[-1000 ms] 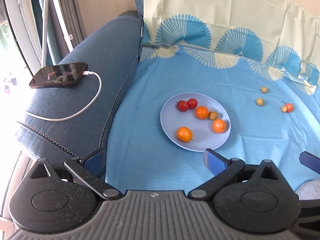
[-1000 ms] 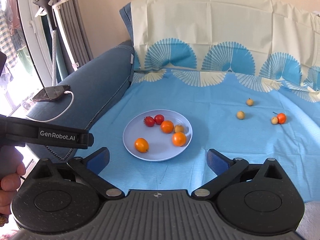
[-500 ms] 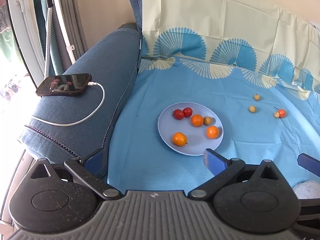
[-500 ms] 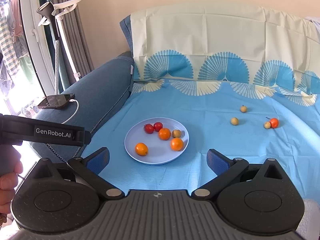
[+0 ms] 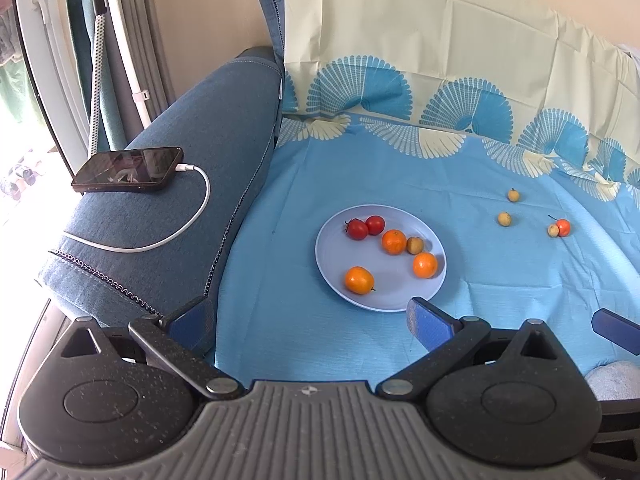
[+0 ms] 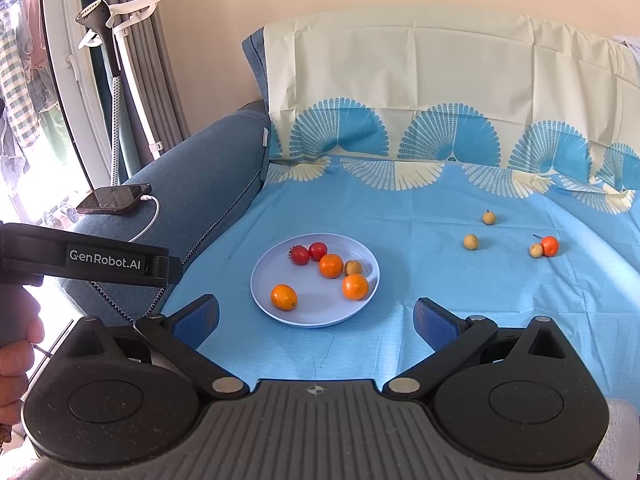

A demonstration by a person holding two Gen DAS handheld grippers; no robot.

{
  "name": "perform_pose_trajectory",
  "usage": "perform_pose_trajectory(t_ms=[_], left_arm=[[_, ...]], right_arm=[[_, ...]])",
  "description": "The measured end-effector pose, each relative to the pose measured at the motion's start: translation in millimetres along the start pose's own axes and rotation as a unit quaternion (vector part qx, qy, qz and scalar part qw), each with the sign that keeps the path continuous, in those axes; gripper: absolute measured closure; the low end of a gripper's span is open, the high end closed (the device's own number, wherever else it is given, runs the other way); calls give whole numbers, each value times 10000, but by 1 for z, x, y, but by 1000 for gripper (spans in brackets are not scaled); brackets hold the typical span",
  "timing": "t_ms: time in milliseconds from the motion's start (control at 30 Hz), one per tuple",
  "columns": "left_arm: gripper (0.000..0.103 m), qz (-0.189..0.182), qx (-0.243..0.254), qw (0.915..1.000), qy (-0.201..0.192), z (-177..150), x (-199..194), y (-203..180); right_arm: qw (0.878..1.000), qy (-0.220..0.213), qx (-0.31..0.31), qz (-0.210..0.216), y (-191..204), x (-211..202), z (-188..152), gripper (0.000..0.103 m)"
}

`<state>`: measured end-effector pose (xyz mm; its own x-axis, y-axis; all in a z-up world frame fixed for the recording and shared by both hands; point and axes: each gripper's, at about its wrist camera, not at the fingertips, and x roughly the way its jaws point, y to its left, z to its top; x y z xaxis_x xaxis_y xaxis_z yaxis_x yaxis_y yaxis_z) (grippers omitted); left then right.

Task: Organize fruits

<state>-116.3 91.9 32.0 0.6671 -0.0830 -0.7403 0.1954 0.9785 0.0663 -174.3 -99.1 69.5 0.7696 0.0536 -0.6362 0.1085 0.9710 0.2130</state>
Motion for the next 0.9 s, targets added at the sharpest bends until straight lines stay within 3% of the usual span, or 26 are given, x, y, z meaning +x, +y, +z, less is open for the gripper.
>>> perform_pose_trajectory(t_ms=[900], left_arm=[[0, -11, 86, 10000, 3, 4, 2, -6]], right_arm=[[10000, 60, 47, -1, -2, 6, -1, 1]])
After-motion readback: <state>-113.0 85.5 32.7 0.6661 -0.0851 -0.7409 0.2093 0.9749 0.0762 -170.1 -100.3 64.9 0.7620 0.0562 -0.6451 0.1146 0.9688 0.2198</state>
